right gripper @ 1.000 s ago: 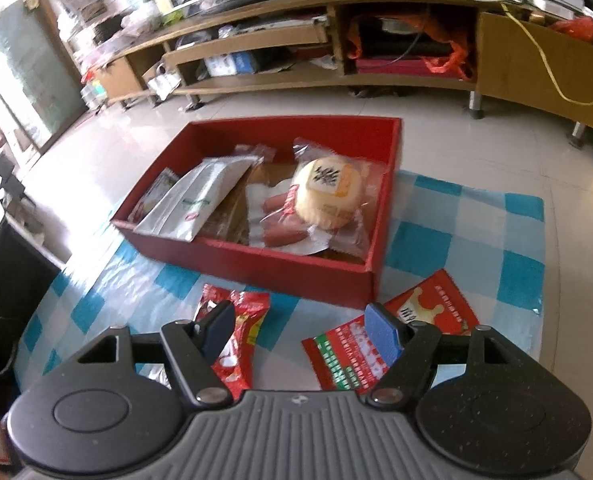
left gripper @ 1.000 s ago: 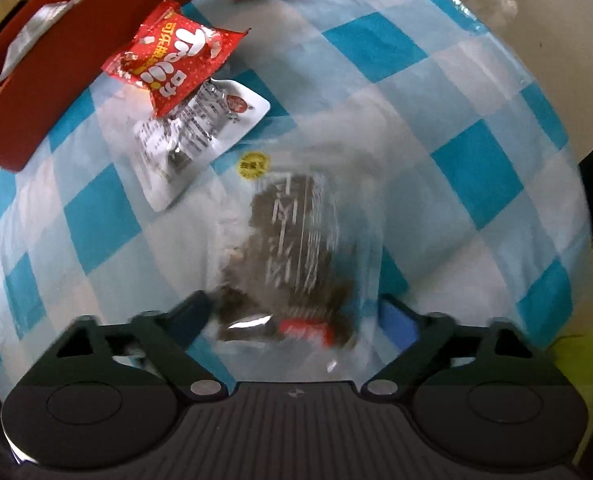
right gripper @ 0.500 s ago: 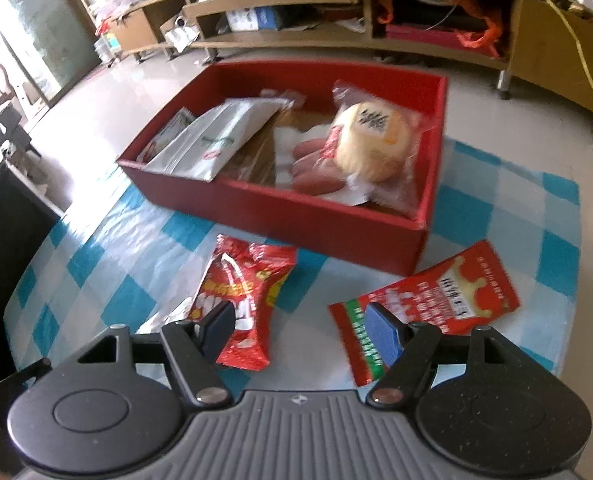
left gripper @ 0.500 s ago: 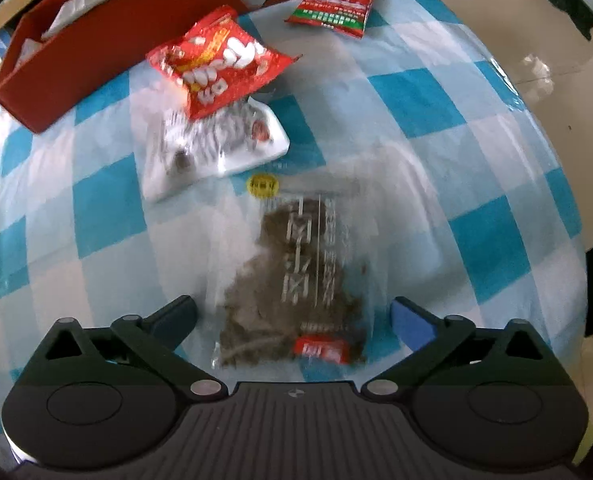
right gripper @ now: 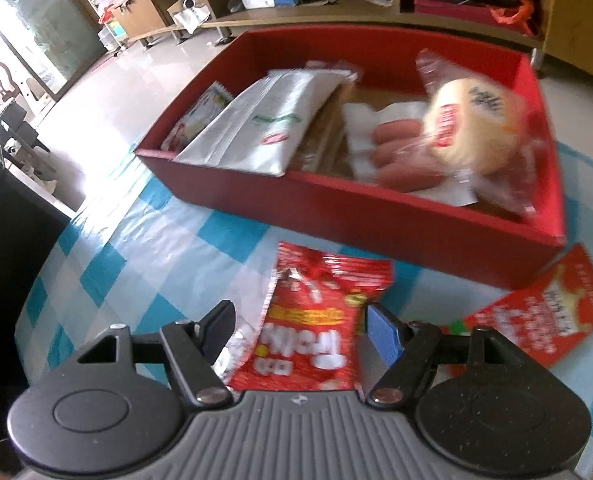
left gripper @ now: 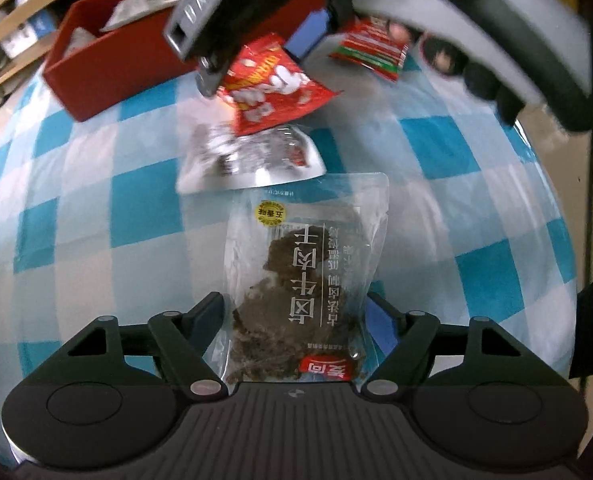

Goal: Organize snacks
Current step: 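Grasp the red candy bag with the right tool while the left lifts the jerky bag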

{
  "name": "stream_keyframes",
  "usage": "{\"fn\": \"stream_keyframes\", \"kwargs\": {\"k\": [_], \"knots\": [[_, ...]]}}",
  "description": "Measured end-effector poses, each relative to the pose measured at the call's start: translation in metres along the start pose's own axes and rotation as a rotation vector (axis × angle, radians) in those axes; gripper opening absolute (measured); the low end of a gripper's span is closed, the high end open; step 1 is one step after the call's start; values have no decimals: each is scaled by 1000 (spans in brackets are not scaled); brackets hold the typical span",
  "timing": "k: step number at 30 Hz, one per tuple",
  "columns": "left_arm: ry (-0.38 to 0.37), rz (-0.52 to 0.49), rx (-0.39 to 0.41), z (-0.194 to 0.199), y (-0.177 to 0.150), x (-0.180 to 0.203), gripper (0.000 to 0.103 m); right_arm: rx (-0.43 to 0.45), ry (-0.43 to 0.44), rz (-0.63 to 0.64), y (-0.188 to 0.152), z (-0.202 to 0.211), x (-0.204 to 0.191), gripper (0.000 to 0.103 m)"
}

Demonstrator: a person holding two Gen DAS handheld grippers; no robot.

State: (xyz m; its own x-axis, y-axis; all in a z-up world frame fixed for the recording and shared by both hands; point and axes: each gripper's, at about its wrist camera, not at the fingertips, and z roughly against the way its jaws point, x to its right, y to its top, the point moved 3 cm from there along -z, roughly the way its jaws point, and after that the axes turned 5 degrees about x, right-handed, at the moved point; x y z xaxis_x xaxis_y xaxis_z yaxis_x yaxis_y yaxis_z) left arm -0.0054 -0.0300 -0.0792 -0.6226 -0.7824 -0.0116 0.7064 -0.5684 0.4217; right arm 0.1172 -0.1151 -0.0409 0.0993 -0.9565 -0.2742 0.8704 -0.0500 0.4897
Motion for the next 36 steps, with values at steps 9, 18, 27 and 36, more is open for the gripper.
{"fn": "stream_keyframes", "kwargs": {"k": [9,18,27,36], "knots": [[92,86,4,-2,-17,-32,87,2,-70,69,-5,-29,-17,103],[123,94,-11,-9,-15,-45,103,-27,-154,175,-9,-41,-30,103],[91,150,-32,-9,-18,-58,95,3,-136,191,-14,-24,-23,63],[101,224,7,5,-14,-62,83,30,-142,183,-19,-1,-19,53]]}}
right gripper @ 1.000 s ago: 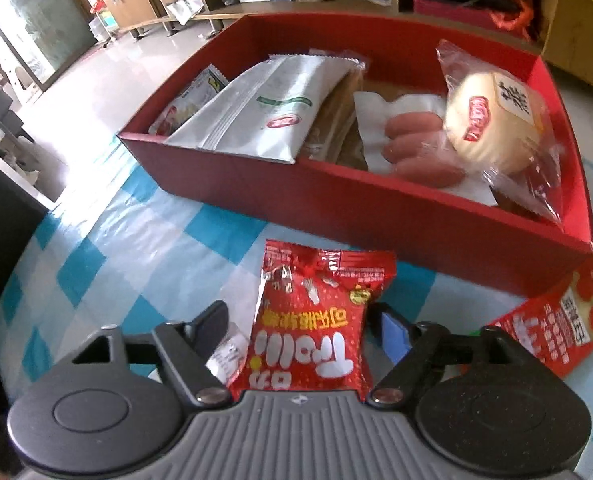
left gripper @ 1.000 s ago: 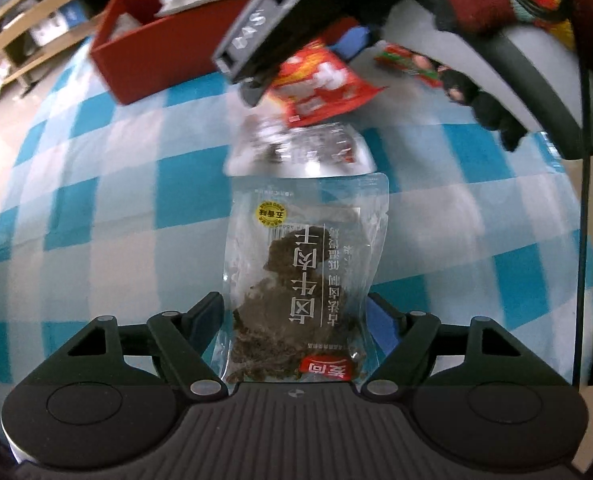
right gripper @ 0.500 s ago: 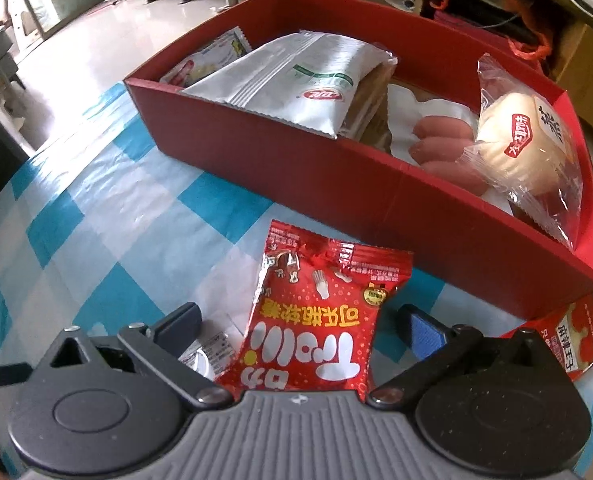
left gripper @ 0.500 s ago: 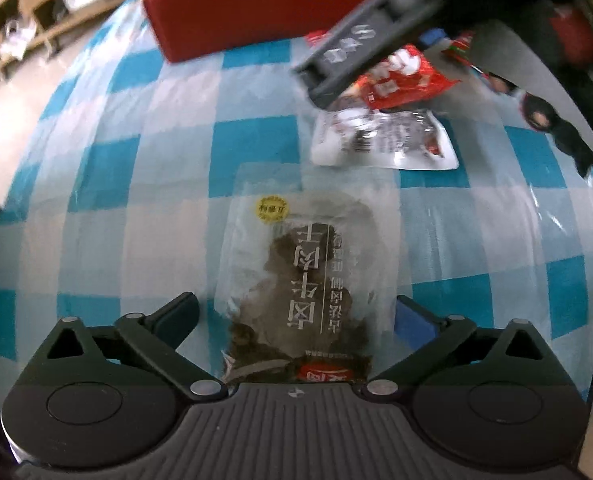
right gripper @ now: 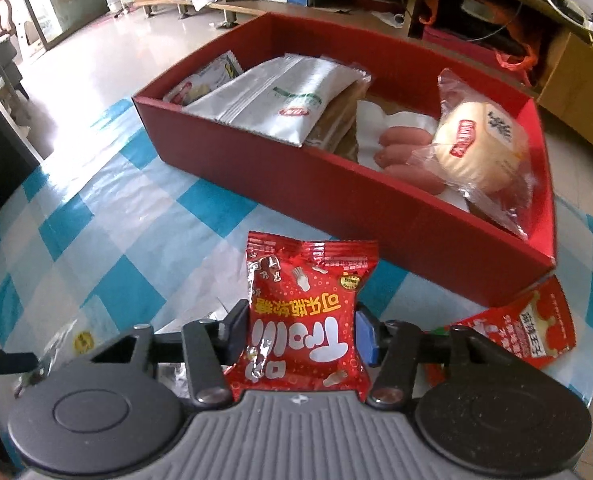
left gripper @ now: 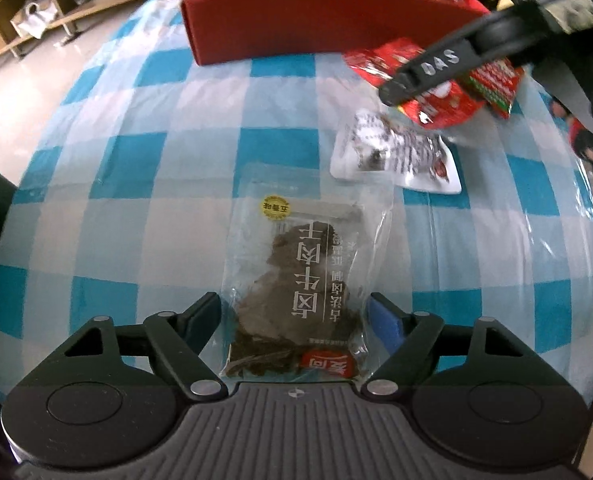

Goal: Organize snacks
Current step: 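Grasp the red candy bag with the right tool while the left lifts the jerky bag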

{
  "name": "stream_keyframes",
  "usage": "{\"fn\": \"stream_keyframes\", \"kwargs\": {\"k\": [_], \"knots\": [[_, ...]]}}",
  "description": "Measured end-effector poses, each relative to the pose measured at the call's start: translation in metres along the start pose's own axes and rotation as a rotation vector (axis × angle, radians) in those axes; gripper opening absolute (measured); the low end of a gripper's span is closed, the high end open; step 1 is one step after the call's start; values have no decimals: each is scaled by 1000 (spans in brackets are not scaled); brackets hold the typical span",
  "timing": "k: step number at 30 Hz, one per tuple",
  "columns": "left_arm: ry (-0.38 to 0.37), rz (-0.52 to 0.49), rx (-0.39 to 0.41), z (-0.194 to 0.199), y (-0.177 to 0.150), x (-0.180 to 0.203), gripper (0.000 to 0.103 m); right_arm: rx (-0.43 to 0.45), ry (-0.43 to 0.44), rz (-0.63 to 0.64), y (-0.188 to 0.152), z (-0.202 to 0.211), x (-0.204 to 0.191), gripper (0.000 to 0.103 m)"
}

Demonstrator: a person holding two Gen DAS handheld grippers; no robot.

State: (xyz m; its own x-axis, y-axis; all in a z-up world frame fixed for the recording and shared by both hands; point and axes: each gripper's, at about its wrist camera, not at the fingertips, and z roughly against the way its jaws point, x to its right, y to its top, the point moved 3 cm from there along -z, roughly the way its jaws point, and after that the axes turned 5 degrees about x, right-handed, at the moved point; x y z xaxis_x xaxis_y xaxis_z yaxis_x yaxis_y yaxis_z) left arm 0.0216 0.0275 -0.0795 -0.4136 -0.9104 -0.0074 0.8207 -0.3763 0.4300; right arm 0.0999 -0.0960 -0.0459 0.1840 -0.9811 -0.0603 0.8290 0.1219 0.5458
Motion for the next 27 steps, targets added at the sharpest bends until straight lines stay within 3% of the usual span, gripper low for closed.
{"fn": "stream_keyframes", "kwargs": {"k": [14,27], "knots": [[-22,70,119,24,30,0,83,119,23,-132,-8,62,23,53],[3,83,172,29,53,10,84,152,62,-167,-32,91,20,53]]}}
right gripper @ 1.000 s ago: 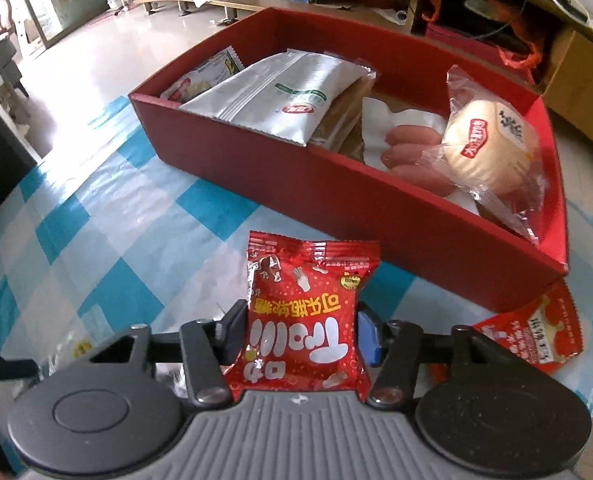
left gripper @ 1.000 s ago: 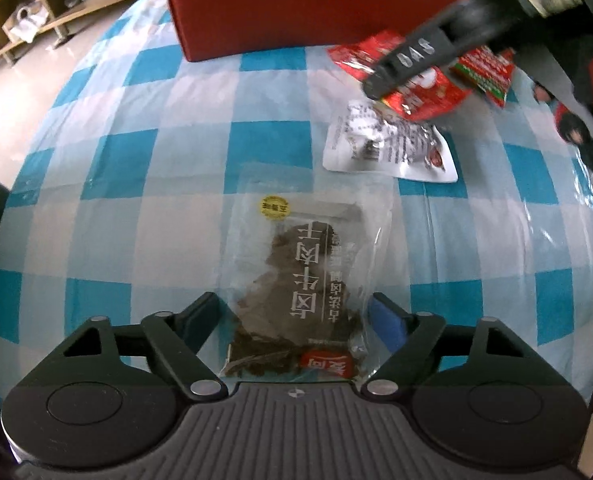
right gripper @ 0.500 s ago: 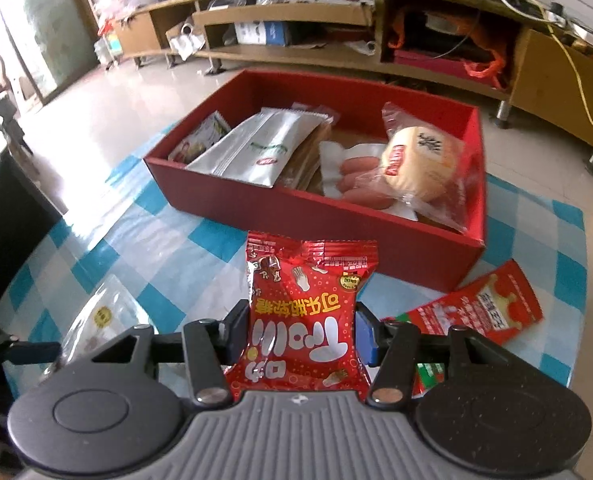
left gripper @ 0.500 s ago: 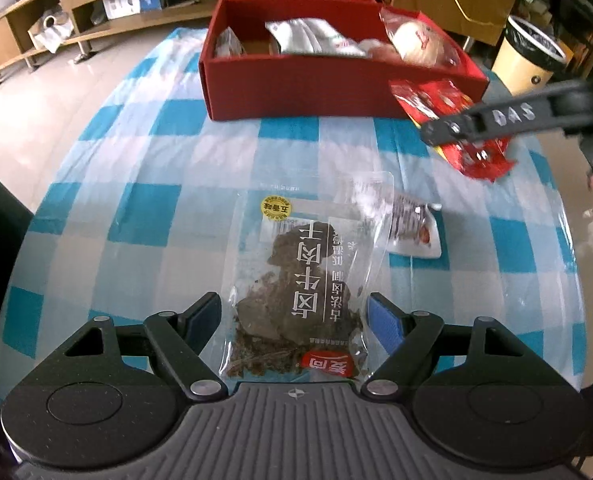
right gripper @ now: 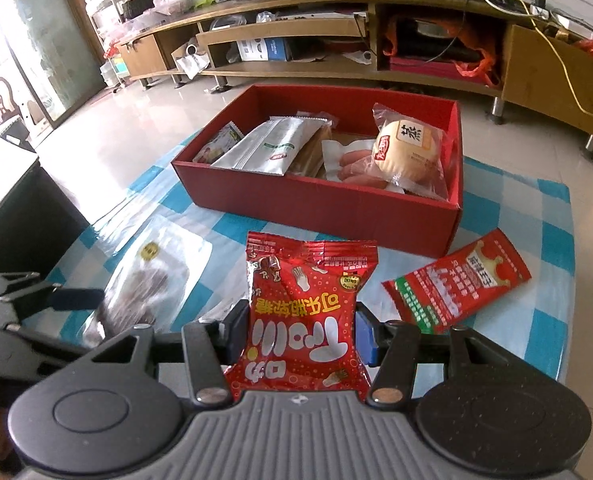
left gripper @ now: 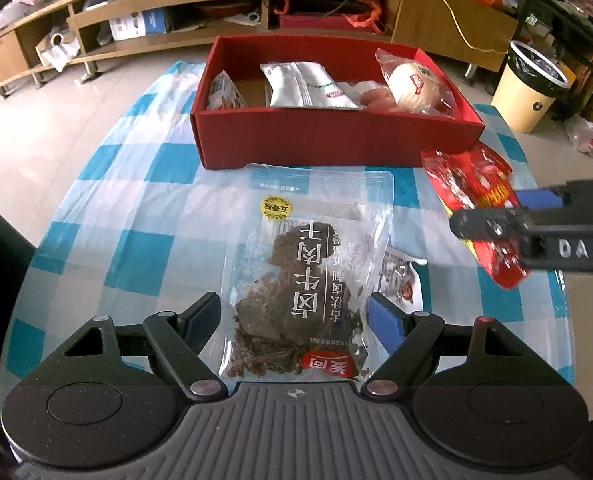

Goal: Organize snacks
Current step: 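Grasp the red candy bag with the right tool while the left lifts the jerky bag, then carry the jerky bag toward the red box while the right carries the candy bag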

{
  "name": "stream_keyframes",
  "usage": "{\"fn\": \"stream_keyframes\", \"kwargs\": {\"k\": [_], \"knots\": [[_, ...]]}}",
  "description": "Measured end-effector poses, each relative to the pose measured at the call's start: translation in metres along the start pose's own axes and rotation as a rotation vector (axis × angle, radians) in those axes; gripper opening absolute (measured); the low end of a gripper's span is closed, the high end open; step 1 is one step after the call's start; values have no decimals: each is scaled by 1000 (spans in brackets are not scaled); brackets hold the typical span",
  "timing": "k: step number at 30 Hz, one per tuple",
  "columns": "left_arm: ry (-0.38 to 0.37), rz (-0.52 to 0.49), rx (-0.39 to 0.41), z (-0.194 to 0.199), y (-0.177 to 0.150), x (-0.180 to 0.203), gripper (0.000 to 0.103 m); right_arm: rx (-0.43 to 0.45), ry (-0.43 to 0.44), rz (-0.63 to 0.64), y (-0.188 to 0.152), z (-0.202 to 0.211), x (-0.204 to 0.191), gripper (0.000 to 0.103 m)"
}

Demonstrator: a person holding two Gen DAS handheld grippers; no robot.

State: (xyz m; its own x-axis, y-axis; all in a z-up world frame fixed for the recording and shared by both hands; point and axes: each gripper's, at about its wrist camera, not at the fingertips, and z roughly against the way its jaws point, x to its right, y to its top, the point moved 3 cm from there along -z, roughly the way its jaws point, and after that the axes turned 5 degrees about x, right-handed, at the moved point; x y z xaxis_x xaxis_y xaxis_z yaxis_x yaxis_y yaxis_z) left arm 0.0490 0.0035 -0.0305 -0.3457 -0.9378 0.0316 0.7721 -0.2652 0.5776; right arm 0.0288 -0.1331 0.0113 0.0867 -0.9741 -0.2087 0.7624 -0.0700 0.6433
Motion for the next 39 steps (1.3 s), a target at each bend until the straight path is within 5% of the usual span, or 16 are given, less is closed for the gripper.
{"fn": "stream_keyframes", "kwargs": {"k": [22,39], "knots": [[64,-8,95,3,34,13,85,62,-7,32,8,11,-7,53],[91,13,190,5,78,16,85,158,-16,-6,49,17,3,53]]}}
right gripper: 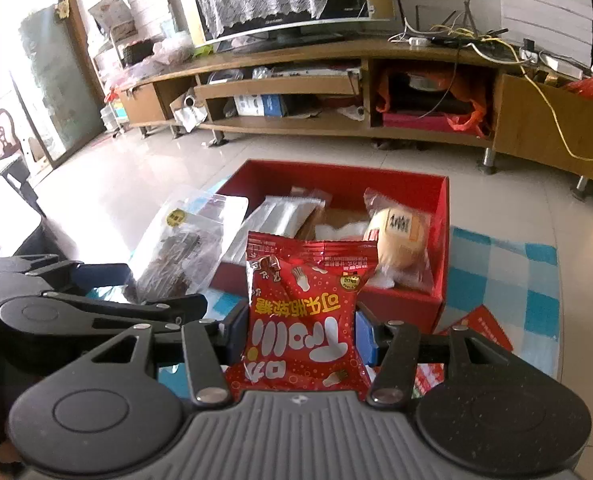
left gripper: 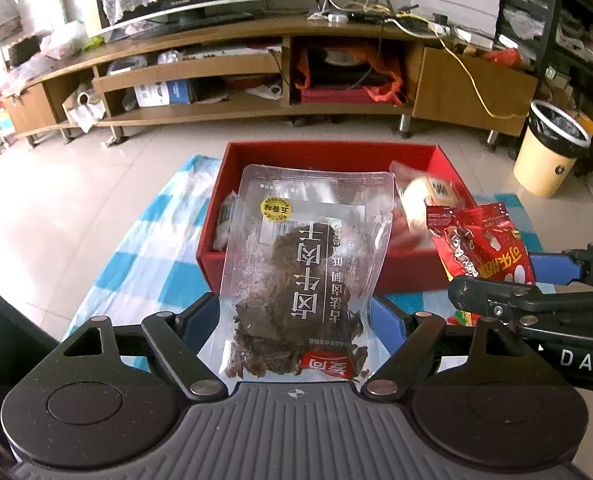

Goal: Organize snacks
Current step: 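Carry the jerky bag toward the red box while the right carries the candy bag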

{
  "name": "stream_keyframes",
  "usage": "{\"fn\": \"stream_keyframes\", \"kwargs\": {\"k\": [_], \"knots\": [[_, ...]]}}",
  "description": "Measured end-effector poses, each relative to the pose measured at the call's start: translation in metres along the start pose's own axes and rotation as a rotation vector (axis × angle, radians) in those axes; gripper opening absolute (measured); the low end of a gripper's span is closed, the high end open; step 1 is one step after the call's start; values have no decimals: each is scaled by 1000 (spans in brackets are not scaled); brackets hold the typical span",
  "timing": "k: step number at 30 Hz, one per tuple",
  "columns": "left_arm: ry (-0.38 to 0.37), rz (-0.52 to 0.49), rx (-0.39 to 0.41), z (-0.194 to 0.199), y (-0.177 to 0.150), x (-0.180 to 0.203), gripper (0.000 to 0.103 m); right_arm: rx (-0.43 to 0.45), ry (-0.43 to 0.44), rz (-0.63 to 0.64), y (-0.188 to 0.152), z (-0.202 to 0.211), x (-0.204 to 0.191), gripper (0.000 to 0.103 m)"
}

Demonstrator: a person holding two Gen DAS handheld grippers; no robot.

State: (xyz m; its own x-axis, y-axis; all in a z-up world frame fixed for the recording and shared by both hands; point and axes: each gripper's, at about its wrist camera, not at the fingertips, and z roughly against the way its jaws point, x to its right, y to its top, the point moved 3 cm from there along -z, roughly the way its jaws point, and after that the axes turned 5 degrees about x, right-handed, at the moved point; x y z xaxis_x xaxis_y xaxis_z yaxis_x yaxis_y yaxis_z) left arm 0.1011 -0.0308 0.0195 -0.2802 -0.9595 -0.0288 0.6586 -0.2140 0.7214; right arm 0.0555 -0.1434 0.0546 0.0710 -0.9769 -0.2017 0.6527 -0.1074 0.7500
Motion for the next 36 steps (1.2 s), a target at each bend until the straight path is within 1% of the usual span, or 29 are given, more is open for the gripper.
{"fn": "stream_keyframes", "kwargs": {"k": [9,18,27,36], "knots": [[19,16,63,-5,28,1,85,56,-7,-43,27,-5,8,53],[36,39,98,-23,54,5,85,95,-22,-73,50,-18,20,53],[56,42,103,-43,70,10,85,102,-41,-98,63,-36,36,53],[76,37,70,-68,75,14,85,69,-60,-112,68,-60,50,53]]}}
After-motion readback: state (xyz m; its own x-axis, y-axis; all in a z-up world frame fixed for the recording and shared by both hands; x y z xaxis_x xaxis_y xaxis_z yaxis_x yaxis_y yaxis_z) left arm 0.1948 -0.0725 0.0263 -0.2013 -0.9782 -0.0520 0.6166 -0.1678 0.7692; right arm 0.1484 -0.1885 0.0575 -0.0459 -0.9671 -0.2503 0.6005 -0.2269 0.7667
